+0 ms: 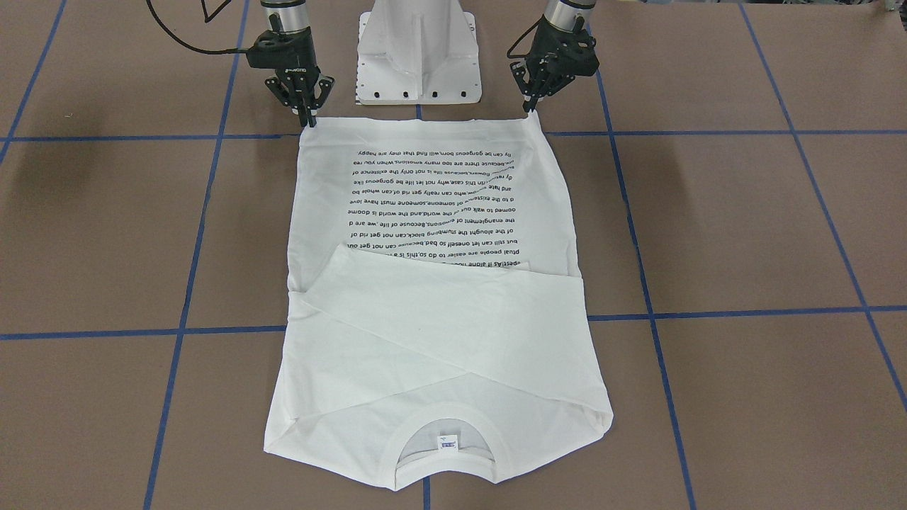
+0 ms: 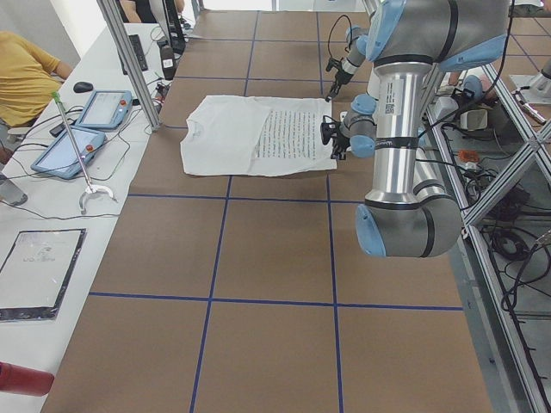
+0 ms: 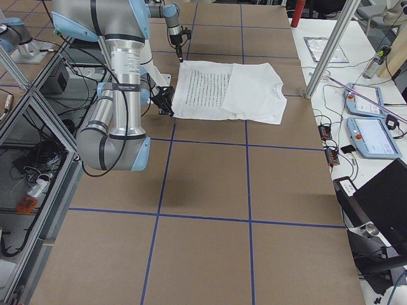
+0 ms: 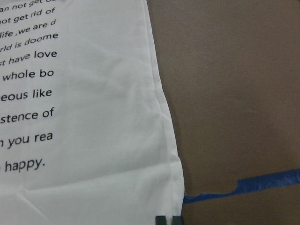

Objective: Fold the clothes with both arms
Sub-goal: 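Lift the hem with both grippers and fold it toward the collar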

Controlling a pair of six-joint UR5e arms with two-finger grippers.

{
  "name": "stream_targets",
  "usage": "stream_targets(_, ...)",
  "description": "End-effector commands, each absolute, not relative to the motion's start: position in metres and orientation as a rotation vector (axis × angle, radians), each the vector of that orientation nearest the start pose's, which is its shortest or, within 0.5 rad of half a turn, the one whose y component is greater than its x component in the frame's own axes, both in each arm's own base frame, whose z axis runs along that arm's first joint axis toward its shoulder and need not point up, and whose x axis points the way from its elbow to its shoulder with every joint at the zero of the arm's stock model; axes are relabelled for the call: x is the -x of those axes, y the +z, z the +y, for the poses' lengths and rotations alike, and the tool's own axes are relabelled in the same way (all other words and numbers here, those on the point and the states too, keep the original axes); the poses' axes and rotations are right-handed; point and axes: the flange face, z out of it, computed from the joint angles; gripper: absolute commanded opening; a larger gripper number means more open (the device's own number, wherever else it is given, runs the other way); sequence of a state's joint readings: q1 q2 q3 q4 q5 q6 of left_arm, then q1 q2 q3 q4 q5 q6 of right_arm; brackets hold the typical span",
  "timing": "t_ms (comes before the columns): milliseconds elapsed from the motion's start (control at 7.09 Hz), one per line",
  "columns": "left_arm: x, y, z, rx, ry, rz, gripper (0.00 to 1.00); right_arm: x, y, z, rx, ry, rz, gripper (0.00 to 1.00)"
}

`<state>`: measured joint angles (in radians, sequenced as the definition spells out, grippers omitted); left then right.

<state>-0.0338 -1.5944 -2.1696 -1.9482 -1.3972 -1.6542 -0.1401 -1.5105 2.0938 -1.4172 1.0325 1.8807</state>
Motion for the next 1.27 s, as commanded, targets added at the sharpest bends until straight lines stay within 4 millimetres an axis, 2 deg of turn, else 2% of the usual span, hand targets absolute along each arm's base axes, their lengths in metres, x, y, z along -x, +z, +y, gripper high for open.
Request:
stream_targets(0,-0.455,0.321,-0.167,-0.134,-0.196,1.018,0.0,0.501,0.361,-0.13,-0.352,0.385,-0.823,0.0)
stream_targets(141,-0.446,0.306,-0.166,-0.134,-0.195,1.048,0.0,0.488,0.344,-0.142,-0.349,0.409,-0.848,0.0)
stream_targets(282,-0.42,0.273,-0.163,-0.087,-0.177,1.122,0.0,0.449,0.316,-0.152,-0.349,0.413,-0.826,0.0)
stream_targets(423,-0.386,0.242,-0.173,-0.063,-0.184,1.153,0.0,0.409,0.276,-0.15,-0.287,0.384,-0.784,0.0)
stream_targets(564,-0.345,0.209,-0.168,-0.021,-0.162,1.161,0.0,0.36,0.227,-0.148,-0.224,0.364,-0.784,0.0)
stream_targets(705,-0.301,0.179,-0.165,0.008,-0.151,1.179,0.0,0.329,0.193,-0.152,-0.174,0.365,-0.773,0.0)
stream_targets(846,-0.277,0.151,-0.176,0.015,-0.128,1.197,0.0,0.321,0.166,-0.166,-0.105,0.382,-0.763,0.0)
stream_targets(987,-0.279,0.13,-0.203,-0.065,-0.1,1.173,0.0,0.314,0.152,-0.184,-0.152,0.326,-0.778,0.0)
stream_targets(1128,-0.304,0.128,-0.223,-0.108,-0.078,1.109,0.0,0.314,0.153,-0.203,-0.205,0.306,-0.75,0.0)
